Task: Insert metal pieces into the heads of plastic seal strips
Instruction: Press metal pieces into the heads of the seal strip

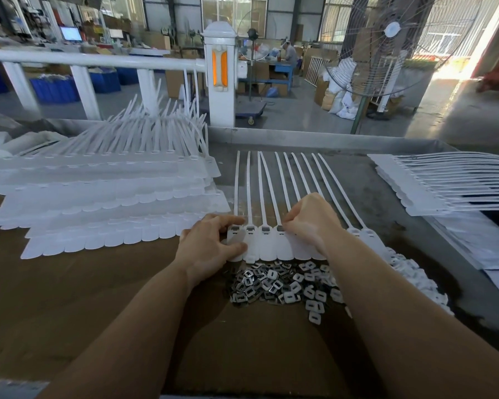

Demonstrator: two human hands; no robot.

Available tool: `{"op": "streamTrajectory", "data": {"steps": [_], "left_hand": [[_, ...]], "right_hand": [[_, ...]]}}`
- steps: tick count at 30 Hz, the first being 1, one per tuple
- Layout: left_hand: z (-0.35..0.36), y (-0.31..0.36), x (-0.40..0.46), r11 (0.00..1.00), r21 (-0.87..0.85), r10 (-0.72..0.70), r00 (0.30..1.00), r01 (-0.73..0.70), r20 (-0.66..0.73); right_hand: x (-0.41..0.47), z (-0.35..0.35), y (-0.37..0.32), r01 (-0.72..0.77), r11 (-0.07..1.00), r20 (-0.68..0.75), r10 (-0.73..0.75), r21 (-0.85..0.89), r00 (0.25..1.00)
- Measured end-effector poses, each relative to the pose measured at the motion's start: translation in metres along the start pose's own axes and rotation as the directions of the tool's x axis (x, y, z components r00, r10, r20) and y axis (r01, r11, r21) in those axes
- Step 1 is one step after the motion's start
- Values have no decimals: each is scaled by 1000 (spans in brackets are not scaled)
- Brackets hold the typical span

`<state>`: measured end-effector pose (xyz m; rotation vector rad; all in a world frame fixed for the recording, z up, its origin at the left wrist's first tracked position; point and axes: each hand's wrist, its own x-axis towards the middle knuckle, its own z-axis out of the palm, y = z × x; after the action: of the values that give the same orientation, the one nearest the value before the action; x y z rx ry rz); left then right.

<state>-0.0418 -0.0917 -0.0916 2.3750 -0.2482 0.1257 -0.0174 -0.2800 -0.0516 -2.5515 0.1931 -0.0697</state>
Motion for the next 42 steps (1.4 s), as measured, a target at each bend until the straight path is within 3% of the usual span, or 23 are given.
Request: {"op": "streamTrajectory", "data": {"steps": [5,10,19,27,35,42], "left_hand": [[0,0,0,1000,3,3,1000,-3,2],[0,1,0,1000,-11,3,1000,-3,6],[-1,2,-1,1000,-11,9,1000,-9,13],[-1,2,-1,1000,-24,-3,1000,4,1],[-1,2,-2,1000,-22,-16,1000,16,3],[-1,3,-1,1000,-16,-21,1000,21,2]], "right_hand": [[-8,-1,1,82,997,-8,-82,2,997],[-14,1,2,180,978,5,-181,-107,984],[-21,-4,4,233,958,74,-223,-164,972],[-39,-12,10,297,949,-13,-300,-105,954],[-66,-24,6,412,905,208,-385,-104,899],[-70,-19,4,421,902,239,-389,-95,890]]}}
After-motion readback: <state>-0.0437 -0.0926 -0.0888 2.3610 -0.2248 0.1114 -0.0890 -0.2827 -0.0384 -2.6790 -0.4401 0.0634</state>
